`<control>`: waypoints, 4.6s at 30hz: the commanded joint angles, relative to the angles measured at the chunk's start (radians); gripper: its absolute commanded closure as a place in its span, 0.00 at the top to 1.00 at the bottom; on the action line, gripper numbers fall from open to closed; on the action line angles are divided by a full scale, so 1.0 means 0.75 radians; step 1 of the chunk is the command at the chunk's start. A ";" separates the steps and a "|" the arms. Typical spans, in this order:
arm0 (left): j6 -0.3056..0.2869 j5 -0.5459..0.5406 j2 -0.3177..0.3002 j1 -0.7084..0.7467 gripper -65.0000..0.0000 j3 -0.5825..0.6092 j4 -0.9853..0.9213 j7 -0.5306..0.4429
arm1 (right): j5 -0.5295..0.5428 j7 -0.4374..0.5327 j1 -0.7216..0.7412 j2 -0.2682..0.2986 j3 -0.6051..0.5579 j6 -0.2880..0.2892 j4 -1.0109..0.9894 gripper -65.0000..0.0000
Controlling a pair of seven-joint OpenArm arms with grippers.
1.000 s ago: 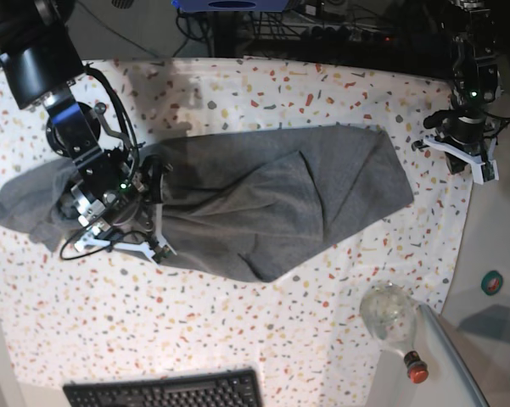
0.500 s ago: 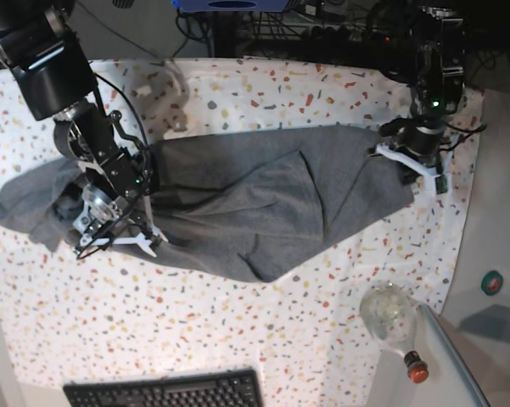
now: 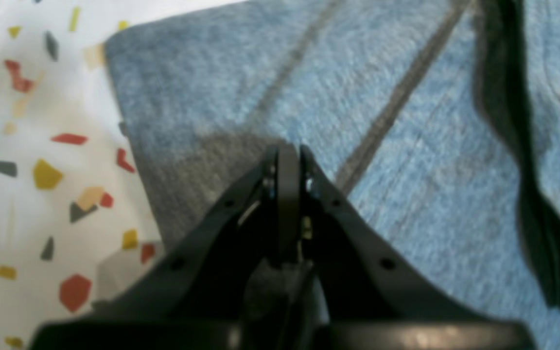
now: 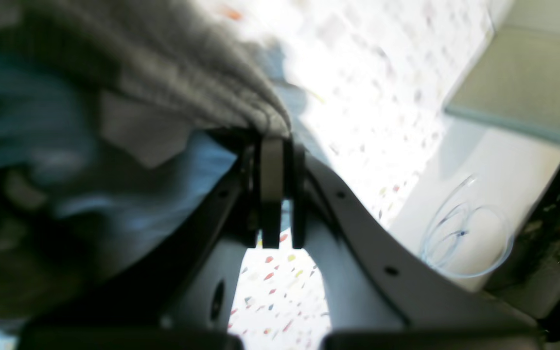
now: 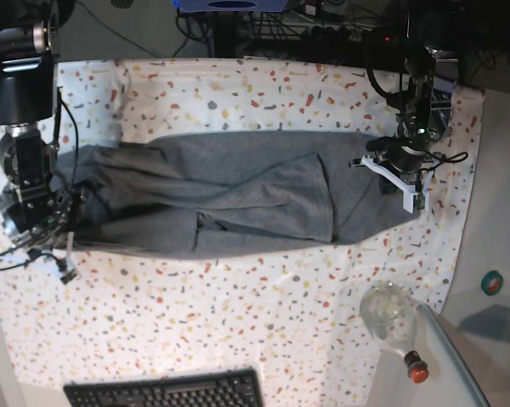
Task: Layout the t-shirt on the table in an organized manner, then fold the t-shirt properly
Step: 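Release the shirt and reposition the right gripper over its middle, then drag the shirt fabric away from the table edge with the right gripper, then grasp the shirt with both grippers and pull it flatter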
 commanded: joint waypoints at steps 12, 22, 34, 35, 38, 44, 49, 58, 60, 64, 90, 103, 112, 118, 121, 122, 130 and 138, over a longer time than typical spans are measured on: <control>0.042 0.017 -0.042 -0.123 0.00 -0.005 -0.055 0.042 | -0.021 0.277 0.257 0.081 0.343 0.029 -0.308 0.00; 0.042 0.015 -0.042 -0.058 0.00 -0.005 0.184 0.056 | -0.015 0.389 0.619 -0.011 0.128 0.002 -0.602 0.00; 0.042 0.005 -0.032 0.194 0.00 -0.259 0.425 0.056 | -0.023 0.125 0.547 -0.039 0.117 0.137 -0.467 0.44; 0.042 0.005 -0.032 0.217 0.00 -0.300 0.442 0.054 | -0.023 0.058 0.469 -0.044 0.117 0.235 -0.334 0.44; 0.042 0.003 -0.024 0.278 0.00 -0.431 0.491 0.052 | -0.023 0.017 0.203 -0.123 0.117 0.403 0.038 0.44; -0.023 0.003 -0.001 0.317 0.00 -0.529 0.491 0.048 | -0.023 0.027 0.013 -0.228 -0.097 0.403 0.065 0.52; -0.095 0.003 0.009 0.325 0.00 -0.533 0.495 0.048 | -0.023 0.140 -0.007 -0.267 -0.312 0.276 -0.019 0.52; -0.097 0.003 0.011 0.345 0.00 -0.533 0.489 0.046 | -0.023 0.109 0.077 -0.273 -0.347 0.264 -0.138 0.52; -0.097 0.003 0.009 0.350 0.00 -0.533 0.491 0.046 | -0.023 0.068 0.070 -0.273 -0.347 0.264 -0.081 0.52; -0.097 0.003 0.005 0.352 0.00 -0.533 0.489 0.046 | -0.019 0.048 0.083 -0.273 -0.347 0.264 -0.083 0.52; -0.099 0.005 -0.003 0.352 0.00 -0.533 0.489 0.046 | -0.013 -0.007 0.117 -0.463 -0.349 0.266 -0.195 0.37; -0.099 0.005 -0.003 0.345 0.00 -0.533 0.491 0.046 | -0.017 -0.030 0.050 -0.463 -0.351 0.270 -0.040 0.00; -0.099 0.005 -0.032 0.345 0.00 -0.535 0.497 0.046 | -0.017 -0.333 -0.279 -0.373 -0.721 0.272 0.631 0.00; -0.099 0.005 -0.032 0.325 0.00 -0.556 0.503 0.048 | -0.021 -0.368 -0.494 -0.324 -0.912 0.272 0.846 0.00; -0.099 0.005 -0.032 0.298 0.00 -0.560 0.497 0.054 | -0.021 -0.368 -0.558 -0.295 -1.045 0.272 0.856 0.00; -0.099 0.005 -0.032 0.298 0.00 -0.560 0.501 0.054 | -0.017 -0.368 -0.574 -0.291 -1.079 0.272 0.856 0.00; -0.101 0.005 -0.005 0.270 0.00 -0.412 0.552 0.056 | -0.023 -0.443 -0.588 -0.291 -1.145 0.272 0.859 0.00; -0.097 0.013 0.150 0.104 0.00 -0.159 0.495 0.054 | -0.025 -0.525 -0.584 -0.226 -0.955 0.264 0.994 0.38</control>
